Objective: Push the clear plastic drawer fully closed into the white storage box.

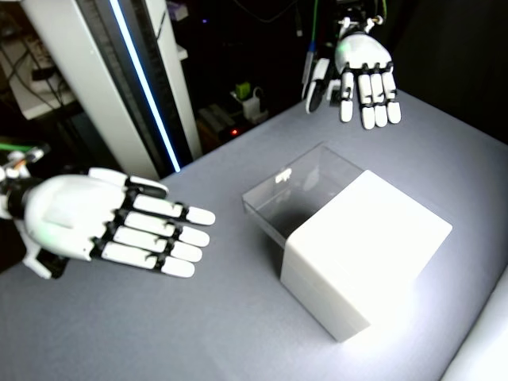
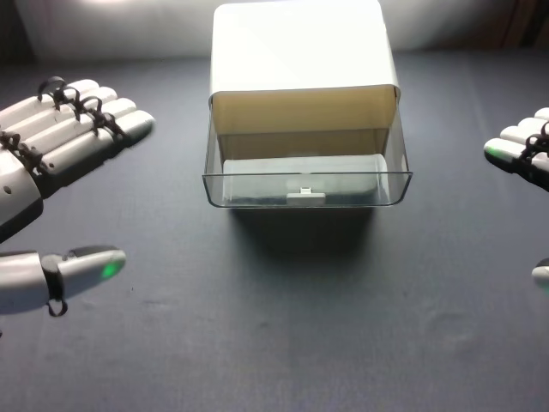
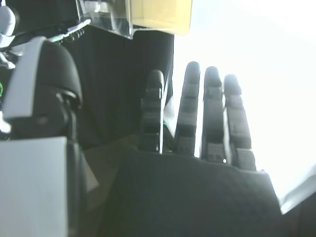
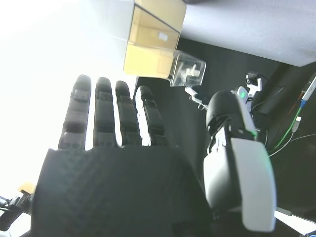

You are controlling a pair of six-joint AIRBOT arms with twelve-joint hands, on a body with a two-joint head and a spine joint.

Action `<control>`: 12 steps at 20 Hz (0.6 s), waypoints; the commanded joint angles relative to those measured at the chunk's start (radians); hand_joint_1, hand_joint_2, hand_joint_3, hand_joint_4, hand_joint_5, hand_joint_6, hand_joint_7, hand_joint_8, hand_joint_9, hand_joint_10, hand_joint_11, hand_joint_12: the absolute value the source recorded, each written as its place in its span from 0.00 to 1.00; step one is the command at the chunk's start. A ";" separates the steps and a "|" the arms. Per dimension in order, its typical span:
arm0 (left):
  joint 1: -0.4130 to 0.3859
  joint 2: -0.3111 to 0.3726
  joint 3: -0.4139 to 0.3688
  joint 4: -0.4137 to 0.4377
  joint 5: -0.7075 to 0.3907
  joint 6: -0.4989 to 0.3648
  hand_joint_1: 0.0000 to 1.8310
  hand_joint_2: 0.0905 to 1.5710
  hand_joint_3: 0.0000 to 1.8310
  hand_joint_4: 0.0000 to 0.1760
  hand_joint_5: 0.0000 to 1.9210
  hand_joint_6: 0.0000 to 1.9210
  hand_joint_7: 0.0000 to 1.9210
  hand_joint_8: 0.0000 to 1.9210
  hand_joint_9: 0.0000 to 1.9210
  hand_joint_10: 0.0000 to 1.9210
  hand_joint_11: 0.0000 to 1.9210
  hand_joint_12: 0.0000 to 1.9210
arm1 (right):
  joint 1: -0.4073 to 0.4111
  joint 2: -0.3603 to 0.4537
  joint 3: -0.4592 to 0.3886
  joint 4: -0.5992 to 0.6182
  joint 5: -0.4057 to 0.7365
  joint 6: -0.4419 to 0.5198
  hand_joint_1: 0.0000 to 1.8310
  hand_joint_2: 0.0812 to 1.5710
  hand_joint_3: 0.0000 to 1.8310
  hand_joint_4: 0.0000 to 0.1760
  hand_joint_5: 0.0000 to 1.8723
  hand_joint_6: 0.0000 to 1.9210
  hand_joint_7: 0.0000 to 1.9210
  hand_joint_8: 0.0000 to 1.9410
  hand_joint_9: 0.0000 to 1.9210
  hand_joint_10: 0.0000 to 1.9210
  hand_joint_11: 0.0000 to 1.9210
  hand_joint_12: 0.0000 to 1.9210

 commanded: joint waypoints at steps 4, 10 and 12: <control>-0.015 -0.011 0.008 -0.025 -0.111 0.000 0.08 0.80 0.01 0.00 0.00 0.00 0.00 0.00 0.00 0.00 0.00 0.00 | 0.026 -0.009 0.012 0.013 0.103 -0.002 0.14 0.84 0.01 0.00 0.00 0.00 0.00 0.00 0.00 0.00 0.00 0.00; -0.016 -0.011 0.010 -0.026 -0.109 0.000 0.07 0.80 0.00 0.03 0.00 0.00 0.00 0.00 0.00 0.00 0.00 0.00 | 0.030 -0.010 0.014 0.013 0.102 -0.004 0.13 0.84 0.00 0.00 0.00 0.00 0.00 0.00 0.00 0.00 0.00 0.00; -0.015 -0.010 0.009 -0.029 -0.113 -0.001 0.07 0.79 0.00 0.03 0.00 0.00 0.00 0.00 0.00 0.00 0.00 0.00 | 0.030 -0.010 0.014 0.014 0.102 -0.004 0.13 0.84 0.00 0.00 0.00 0.00 0.00 0.00 0.00 0.00 0.00 0.00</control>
